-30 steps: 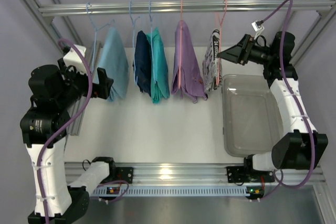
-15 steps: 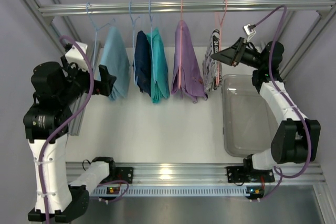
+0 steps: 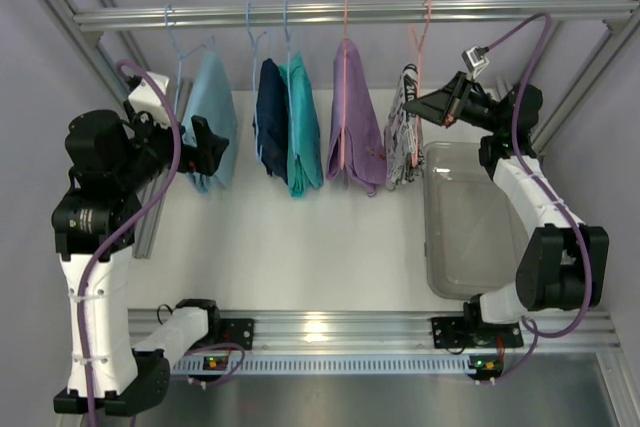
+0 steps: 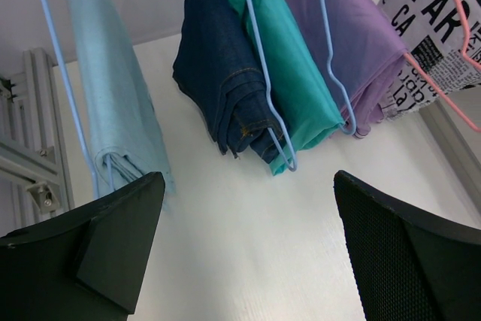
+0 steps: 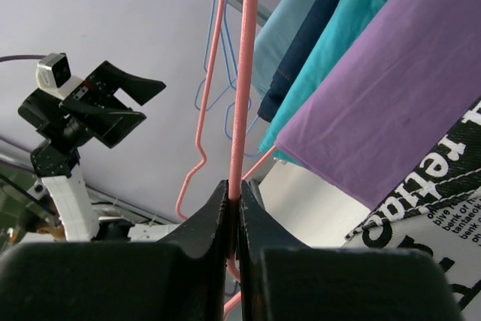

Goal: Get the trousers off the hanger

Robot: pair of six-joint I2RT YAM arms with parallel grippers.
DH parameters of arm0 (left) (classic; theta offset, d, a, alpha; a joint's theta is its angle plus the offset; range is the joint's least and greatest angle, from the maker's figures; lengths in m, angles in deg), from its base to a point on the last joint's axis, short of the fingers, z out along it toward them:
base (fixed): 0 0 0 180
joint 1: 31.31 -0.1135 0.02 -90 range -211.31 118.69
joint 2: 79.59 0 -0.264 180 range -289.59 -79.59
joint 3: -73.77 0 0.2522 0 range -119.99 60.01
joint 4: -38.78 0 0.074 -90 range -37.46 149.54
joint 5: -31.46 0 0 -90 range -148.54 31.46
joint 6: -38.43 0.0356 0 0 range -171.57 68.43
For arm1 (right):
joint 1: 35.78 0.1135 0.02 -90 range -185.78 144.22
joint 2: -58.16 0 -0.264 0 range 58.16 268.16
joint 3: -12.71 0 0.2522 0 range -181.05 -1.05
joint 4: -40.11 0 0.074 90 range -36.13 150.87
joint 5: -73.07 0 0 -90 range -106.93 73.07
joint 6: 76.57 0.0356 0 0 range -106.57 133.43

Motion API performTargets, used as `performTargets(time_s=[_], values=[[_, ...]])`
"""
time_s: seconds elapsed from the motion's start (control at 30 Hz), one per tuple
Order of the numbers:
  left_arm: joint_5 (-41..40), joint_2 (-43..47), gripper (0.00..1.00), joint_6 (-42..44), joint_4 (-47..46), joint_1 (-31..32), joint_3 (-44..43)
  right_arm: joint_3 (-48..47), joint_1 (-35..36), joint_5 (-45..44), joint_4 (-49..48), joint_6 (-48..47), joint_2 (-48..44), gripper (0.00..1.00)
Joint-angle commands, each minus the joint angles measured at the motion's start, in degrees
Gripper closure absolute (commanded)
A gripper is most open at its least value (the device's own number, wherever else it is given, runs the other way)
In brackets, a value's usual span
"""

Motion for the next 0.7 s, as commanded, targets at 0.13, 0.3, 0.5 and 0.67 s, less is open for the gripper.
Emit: performTargets(time_s=[0.13, 0.3, 0.5, 0.67], values=[[6.99, -0.55, 0.01, -3.84, -10.38, -0.18, 0.35, -6.14, -0.16, 0.29, -9.55, 3.03, -4.27, 1.0], [11.38, -1.96, 0.01, -6.04, -14.42, -0.18, 0.26, -8.78, -0.34, -0.06, -11.66, 5.67, -5.06, 1.0], [17.26, -3.36, 0.01, -8.76, -19.26, -0.18, 0.17, -6.07, -0.34, -0.24, -15.53, 9.18, -8.66, 1.0], [25.17, -8.01, 0.01, -17.61, -26.71, -0.09, -2.19, -1.06, -0.34, 0.46, -12.99, 7.34, -14.37, 1.0]])
